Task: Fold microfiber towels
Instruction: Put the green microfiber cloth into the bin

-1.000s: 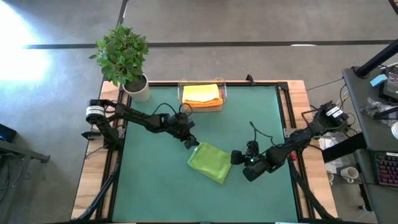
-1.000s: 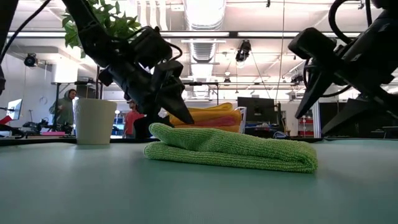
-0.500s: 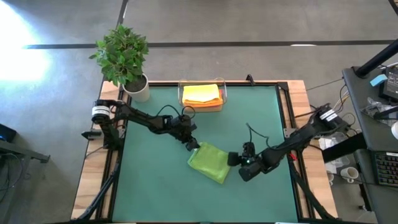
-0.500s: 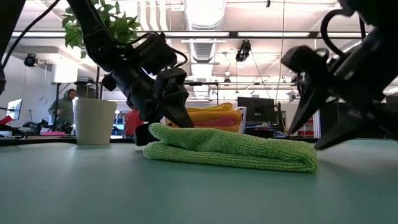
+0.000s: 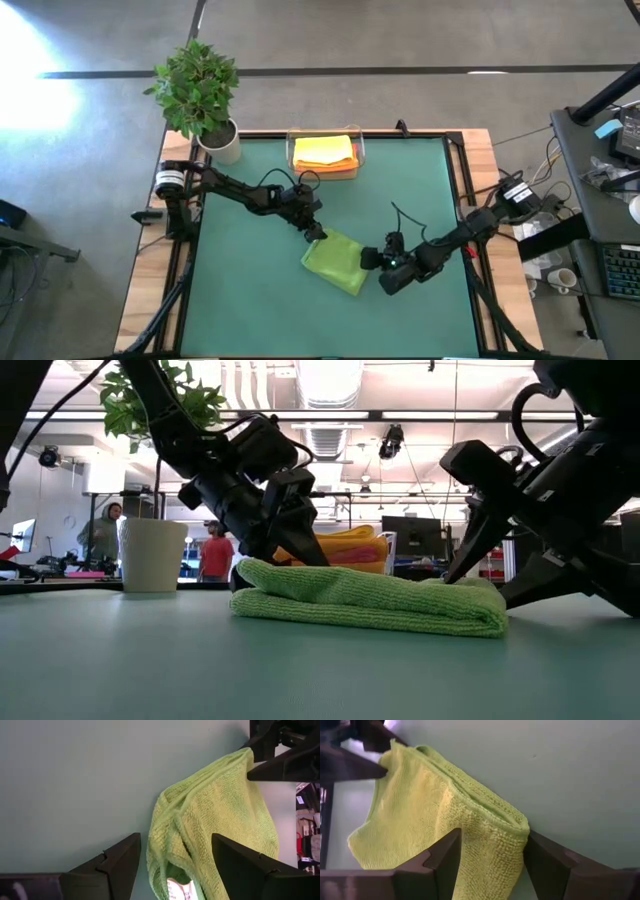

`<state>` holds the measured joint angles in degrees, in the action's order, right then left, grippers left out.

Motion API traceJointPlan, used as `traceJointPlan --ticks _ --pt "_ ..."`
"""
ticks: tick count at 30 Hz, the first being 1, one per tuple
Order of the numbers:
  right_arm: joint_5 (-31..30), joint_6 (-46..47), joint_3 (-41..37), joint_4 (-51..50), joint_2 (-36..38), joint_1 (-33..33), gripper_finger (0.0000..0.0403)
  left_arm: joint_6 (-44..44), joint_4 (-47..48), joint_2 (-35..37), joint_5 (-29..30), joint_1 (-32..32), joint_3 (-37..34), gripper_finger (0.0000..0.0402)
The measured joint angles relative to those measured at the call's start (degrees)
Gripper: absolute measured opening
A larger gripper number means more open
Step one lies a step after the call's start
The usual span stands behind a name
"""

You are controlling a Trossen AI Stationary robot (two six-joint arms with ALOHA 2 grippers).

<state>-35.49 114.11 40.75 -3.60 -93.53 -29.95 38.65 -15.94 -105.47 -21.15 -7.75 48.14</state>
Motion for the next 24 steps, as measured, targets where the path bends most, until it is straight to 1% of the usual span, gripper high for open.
traceJointPlan --ticks 4,7,15,20,24 --pt "1.5 -2.9 0.0 1.7 0.3 0.3 0.018 0.0 0.2 0.0 0.0 0.0 0.1 0.0225" --pt "1.9 -3.4 0.0 2.0 0.3 0.6 0.0163 -0.4 0.3 0.0 0.2 0.0 0.1 0.0204" --pt "2.5 -7.2 0.0 5.5 0.1 1.9 0.0159 -3.1 -0.1 -0.2 0.1 0.1 0.1 0.0121" --pt "2.8 -7.6 0.0 6.1 0.1 2.3 0.0159 -3.5 -0.2 -0.2 0.1 0.1 0.1 0.0067" --pt "3.2 -8.1 0.0 6.1 0.1 2.4 0.0159 -3.6 -0.2 -0.2 0.1 0.1 0.1 0.0031"
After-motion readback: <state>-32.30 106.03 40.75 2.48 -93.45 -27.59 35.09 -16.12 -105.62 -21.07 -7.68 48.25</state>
